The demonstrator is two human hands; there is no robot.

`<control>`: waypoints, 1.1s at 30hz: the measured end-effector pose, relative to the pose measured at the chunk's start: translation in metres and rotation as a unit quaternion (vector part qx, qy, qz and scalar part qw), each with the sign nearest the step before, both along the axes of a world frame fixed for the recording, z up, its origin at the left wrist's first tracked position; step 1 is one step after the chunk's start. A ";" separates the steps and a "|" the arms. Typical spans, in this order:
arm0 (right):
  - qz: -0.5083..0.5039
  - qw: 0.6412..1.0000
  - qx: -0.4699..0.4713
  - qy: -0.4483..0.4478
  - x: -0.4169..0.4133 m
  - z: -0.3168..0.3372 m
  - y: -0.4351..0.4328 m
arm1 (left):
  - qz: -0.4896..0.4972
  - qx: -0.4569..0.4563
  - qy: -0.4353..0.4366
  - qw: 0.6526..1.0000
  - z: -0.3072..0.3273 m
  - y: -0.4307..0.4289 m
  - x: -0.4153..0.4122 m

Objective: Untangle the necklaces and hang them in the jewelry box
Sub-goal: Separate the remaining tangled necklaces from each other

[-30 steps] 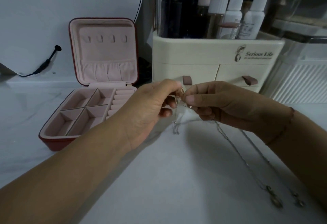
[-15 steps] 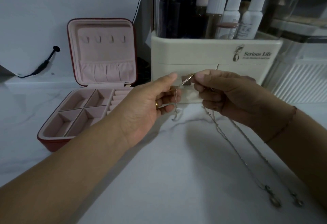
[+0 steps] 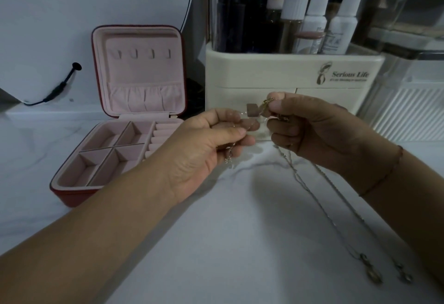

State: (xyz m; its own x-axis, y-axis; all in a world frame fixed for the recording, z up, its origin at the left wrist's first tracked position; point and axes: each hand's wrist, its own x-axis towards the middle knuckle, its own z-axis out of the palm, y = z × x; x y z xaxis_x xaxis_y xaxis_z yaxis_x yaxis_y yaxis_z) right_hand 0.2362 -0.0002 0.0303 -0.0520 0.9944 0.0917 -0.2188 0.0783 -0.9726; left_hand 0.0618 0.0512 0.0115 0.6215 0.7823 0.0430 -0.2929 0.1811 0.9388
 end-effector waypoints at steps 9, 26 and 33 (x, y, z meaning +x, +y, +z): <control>-0.001 0.999 0.021 0.026 0.002 0.001 0.003 | -0.019 -0.019 0.070 0.997 0.001 -0.005 0.004; -0.020 0.997 0.037 0.065 0.001 0.008 -0.002 | 0.000 -0.023 0.080 0.997 -0.003 -0.005 0.005; 0.010 0.999 0.040 0.026 0.001 0.004 -0.002 | -0.027 -0.051 -0.009 0.998 0.003 -0.005 0.001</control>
State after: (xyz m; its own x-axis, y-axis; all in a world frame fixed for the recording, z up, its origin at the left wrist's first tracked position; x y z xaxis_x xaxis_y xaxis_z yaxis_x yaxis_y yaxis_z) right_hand 0.2377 -0.0022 0.0341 -0.0657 0.9825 0.1745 -0.2706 0.1508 -0.9508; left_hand 0.0631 0.0466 0.0145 0.6634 0.7479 -0.0235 -0.2962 0.2912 0.9096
